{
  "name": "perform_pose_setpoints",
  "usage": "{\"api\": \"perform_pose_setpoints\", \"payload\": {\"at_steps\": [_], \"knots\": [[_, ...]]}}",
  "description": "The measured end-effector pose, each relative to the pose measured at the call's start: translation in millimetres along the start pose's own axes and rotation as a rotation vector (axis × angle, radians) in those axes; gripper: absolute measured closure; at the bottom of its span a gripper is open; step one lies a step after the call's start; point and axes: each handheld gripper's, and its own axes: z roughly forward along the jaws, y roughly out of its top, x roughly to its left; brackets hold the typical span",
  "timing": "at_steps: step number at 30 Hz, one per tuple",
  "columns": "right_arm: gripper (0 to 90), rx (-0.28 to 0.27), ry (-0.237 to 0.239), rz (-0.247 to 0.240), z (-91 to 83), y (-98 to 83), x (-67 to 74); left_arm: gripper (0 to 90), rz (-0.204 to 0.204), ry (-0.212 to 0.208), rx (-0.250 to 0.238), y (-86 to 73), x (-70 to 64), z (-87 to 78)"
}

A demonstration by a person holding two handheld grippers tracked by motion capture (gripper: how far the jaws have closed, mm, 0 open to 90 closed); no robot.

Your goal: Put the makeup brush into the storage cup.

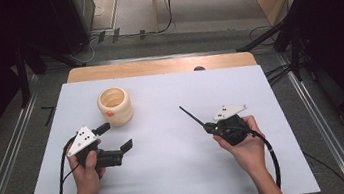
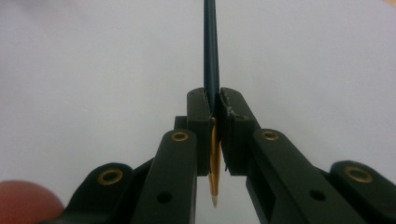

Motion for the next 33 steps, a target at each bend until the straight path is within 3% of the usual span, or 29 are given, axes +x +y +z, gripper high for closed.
{"api": "perform_pose_setpoints", "payload": {"at_steps": [6,9,14,16,19,29,33], "knots": [[84.7,-0.044,0.017,-0.039,-0.9,-0.2,11.2,0.0,-0.022,-0.043,-0.014,2.0,-2.7,0.4],[84.7,-0.043,0.032,-0.055,0.2,1.2,17.7,0.0,-0.028,-0.077,0.006,1.0,-6.8,4.7],[84.7,-0.067,0.074,-0.084,3.3,2.8,26.2,0.0,-0.023,-0.095,0.018,1.4,-11.2,9.2],[84.7,-0.066,0.075,-0.105,4.2,4.1,30.4,0.0,-0.018,-0.140,0.018,1.7,-14.1,12.0],[84.6,-0.074,0.085,-0.127,5.4,6.1,36.9,0.0,-0.015,-0.161,0.039,0.6,-17.2,16.3],[84.6,-0.081,0.095,-0.174,9.4,8.6,49.8,0.0,0.006,-0.214,0.045,2.5,-28.6,21.0],[84.6,-0.089,0.097,-0.208,8.8,9.6,56.9,0.0,0.012,-0.212,0.057,2.6,-30.8,22.6]]}}
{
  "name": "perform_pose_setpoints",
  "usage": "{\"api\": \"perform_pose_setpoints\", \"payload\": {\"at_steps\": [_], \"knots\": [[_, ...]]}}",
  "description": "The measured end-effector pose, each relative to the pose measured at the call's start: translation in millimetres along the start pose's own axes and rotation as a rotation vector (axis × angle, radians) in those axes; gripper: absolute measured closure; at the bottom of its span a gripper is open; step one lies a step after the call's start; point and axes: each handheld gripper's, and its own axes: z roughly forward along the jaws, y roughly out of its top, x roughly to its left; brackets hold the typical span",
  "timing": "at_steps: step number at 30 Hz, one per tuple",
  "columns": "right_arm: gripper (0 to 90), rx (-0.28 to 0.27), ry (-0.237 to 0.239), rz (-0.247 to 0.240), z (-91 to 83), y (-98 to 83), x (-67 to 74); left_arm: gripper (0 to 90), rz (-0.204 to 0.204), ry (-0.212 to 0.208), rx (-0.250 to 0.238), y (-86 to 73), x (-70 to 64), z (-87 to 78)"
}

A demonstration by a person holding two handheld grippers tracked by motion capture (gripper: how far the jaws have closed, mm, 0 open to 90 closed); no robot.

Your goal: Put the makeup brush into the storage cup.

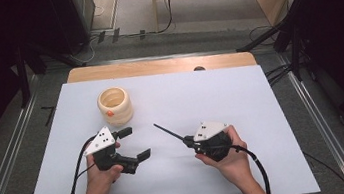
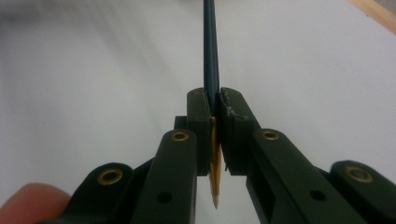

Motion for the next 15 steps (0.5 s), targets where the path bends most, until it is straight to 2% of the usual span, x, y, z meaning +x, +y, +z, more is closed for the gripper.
{"api": "perform_pose_setpoints", "payload": {"at_steps": [6,7,10,15], "knots": [[84.6,-0.020,0.015,-0.028,-0.1,3.4,7.4,0.0,0.001,-0.011,-0.002,0.5,-1.6,0.1],[84.6,-0.032,0.021,-0.043,0.2,4.8,9.9,1.2,-0.006,-0.012,-0.005,0.4,-1.1,0.8],[84.6,-0.036,0.023,-0.046,-0.1,5.8,11.5,3.3,-0.014,-0.009,-0.004,0.2,-1.1,1.6],[84.6,-0.043,0.043,-0.080,3.0,6.5,16.2,13.8,-0.023,0.001,0.011,0.1,-1.7,4.0]]}}
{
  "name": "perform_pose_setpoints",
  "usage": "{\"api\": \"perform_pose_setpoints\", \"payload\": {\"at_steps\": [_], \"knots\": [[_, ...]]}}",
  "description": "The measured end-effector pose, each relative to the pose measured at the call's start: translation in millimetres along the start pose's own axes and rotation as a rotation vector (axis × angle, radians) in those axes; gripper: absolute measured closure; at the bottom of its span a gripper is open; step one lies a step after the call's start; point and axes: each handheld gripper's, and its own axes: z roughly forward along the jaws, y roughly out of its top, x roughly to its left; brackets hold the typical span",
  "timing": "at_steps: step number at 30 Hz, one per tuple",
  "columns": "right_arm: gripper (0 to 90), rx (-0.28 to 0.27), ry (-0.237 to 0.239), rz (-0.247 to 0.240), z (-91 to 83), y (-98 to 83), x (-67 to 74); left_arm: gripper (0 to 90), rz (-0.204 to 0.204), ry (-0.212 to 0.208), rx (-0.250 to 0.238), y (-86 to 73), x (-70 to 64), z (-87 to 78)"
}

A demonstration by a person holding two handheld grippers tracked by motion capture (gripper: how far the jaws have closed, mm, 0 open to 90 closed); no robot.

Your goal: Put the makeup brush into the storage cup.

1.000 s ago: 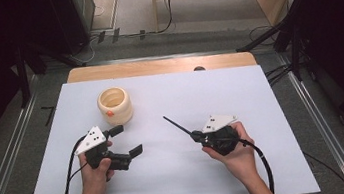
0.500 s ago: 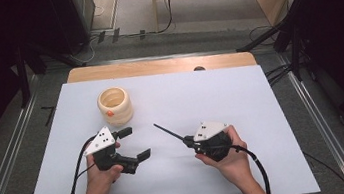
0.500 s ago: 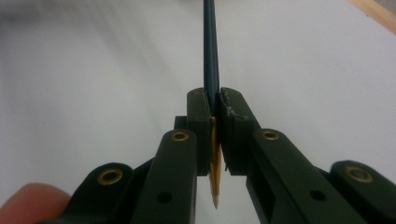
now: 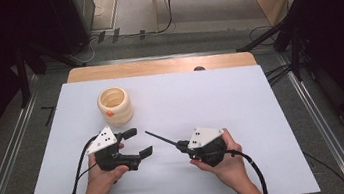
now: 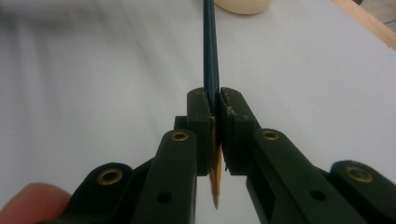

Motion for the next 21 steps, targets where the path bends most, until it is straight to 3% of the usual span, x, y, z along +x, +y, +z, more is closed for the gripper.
{"api": "perform_pose_setpoints", "payload": {"at_steps": [4,8,18,21], "knots": [[84.6,-0.023,0.001,-0.017,0.2,1.2,3.0,18.4,-0.016,-0.002,0.008,-0.2,-0.2,1.6],[84.6,-0.052,-0.001,-0.024,-0.3,2.1,5.4,25.4,-0.031,-0.030,0.002,0.0,-0.4,1.9],[84.6,-0.054,0.006,-0.061,2.4,2.5,9.8,42.6,-0.072,-0.095,-0.022,0.6,4.6,-0.7],[84.6,-0.067,0.010,-0.071,2.4,2.6,10.0,43.2,-0.079,-0.105,-0.018,0.2,6.5,-0.5]]}}
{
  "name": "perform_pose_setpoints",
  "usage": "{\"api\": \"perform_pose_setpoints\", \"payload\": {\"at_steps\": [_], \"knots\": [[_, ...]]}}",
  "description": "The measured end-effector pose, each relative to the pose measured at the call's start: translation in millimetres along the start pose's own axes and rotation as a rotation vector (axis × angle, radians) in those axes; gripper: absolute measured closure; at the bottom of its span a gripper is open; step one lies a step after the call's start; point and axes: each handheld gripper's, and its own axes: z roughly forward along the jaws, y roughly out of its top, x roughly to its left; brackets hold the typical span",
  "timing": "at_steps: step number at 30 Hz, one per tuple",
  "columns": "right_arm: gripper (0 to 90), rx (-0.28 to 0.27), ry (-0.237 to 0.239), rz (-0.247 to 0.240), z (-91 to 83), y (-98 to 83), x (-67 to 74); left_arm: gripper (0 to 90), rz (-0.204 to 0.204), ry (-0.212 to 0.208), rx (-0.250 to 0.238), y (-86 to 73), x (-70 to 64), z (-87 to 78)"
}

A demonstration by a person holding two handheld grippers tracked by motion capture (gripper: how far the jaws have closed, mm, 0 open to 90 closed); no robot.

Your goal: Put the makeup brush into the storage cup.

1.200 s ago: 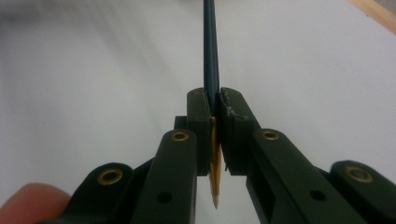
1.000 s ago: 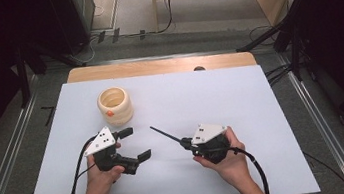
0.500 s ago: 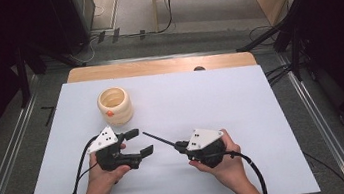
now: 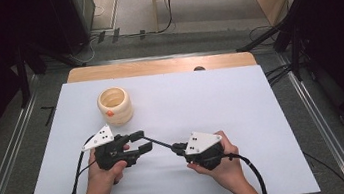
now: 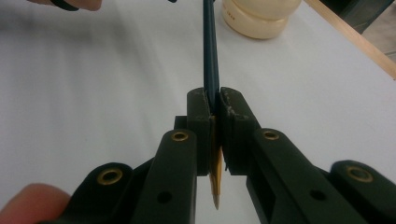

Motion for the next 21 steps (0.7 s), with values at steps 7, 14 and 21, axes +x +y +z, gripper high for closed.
{"api": "perform_pose_setpoints", "payload": {"at_steps": [7,14,21], "knots": [[84.6,-0.005,0.004,-0.002,-0.5,0.7,1.9,49.9,-0.026,-0.035,0.001,-0.3,3.3,0.2],[84.6,-0.014,0.009,-0.014,0.1,0.2,2.6,52.8,-0.042,-0.052,0.008,-0.6,4.2,0.8],[84.5,-0.007,0.012,-0.023,1.7,-1.0,2.9,62.5,-0.055,-0.079,0.001,-0.1,6.5,-1.4]]}}
